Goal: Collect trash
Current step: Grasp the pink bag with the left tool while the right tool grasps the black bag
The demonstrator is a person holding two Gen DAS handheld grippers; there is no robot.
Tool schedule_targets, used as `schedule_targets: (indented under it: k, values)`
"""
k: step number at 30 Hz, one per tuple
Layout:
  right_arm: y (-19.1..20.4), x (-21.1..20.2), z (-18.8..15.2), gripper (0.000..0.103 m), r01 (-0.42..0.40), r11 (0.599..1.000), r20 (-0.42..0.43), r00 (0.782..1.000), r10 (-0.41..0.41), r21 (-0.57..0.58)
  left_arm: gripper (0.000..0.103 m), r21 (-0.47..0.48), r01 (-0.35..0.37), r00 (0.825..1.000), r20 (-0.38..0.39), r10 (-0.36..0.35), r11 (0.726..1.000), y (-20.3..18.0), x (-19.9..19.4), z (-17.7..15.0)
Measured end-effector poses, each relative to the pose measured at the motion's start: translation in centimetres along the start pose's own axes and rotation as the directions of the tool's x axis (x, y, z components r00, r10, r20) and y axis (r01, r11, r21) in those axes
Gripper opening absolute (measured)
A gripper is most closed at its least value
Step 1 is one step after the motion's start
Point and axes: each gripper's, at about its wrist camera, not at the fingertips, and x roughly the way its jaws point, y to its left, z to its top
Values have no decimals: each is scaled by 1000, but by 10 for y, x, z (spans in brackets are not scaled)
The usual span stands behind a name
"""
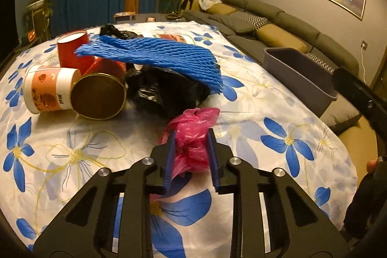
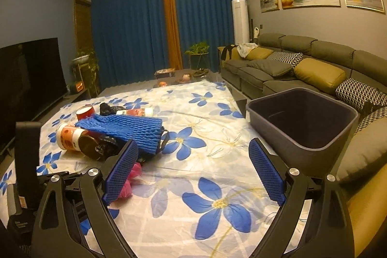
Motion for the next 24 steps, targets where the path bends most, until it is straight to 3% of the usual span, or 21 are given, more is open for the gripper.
schedule_targets:
  k: [5,11,15,20,24]
  values:
    - [12,9,-1,90,-28,999,-23,999,27,-24,20,-39,-6,999,42,7,999,15,-27,-3]
    - [35,24,-5,84,-80,995,-65,995,76,-64,20,-88,-68,988,136,80,994,43,-70,3]
    - [56,41,-8,73,-130,987,-113,986,119,-91,20,-107,-122,972,189,141,987,57,-90,6]
    - [79,62,-11,60,-168,979,-160,976,149,-115,20,-131,-141,962,214,167,981,71,-102,7]
    - [91,83,-14,40,-197,973,-212,963,169,-119,20,-150,-136,961,219,167,979,79,-106,5]
